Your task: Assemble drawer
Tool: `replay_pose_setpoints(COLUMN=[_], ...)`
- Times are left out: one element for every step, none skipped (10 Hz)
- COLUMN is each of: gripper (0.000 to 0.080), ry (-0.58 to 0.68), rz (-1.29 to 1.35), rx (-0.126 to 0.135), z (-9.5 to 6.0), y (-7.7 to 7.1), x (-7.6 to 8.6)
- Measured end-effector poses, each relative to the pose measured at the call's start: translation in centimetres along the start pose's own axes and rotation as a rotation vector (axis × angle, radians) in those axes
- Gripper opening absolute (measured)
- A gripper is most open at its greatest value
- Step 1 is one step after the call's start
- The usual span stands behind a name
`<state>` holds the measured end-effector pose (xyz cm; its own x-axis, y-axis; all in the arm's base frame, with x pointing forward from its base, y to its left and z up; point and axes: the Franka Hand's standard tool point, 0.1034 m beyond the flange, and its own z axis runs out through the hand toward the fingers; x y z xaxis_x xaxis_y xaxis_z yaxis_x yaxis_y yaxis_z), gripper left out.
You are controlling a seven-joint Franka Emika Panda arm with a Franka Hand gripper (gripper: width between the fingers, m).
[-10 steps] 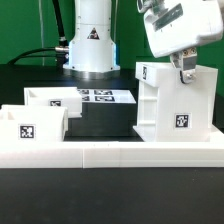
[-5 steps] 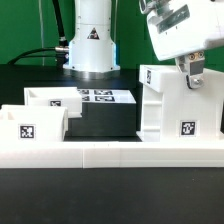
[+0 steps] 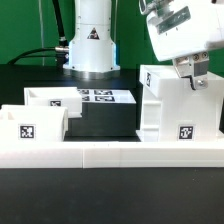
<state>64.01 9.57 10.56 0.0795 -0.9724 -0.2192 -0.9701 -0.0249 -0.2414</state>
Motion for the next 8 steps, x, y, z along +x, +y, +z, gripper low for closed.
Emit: replay_pose_setpoints(gripper=[0.0464,0.0587,0.0587,0.0636,0.0647,0.0647,0.0648,0.0648], ry=[0.0,0.0,0.0,-0.007,-0.023,-0.032,-0.044,-0.05], rz=[-0.003,-0.006,-0.033,-0.128,-0.218,-0.316,-0.423,-0.489], rx=[0.0,0.001,0.0,-0.015,-0.034,-0.036,-0.038,-0.04], z=[0.0,0.0,-0.2,-1.1,-2.7,-4.2,-6.1,-6.9], y=[0.0,0.0,0.0,0.3,0.7,0.8,1.1,1.7], x=[0.0,0.0,0.0,0.4,0.9,1.2,1.1,1.3])
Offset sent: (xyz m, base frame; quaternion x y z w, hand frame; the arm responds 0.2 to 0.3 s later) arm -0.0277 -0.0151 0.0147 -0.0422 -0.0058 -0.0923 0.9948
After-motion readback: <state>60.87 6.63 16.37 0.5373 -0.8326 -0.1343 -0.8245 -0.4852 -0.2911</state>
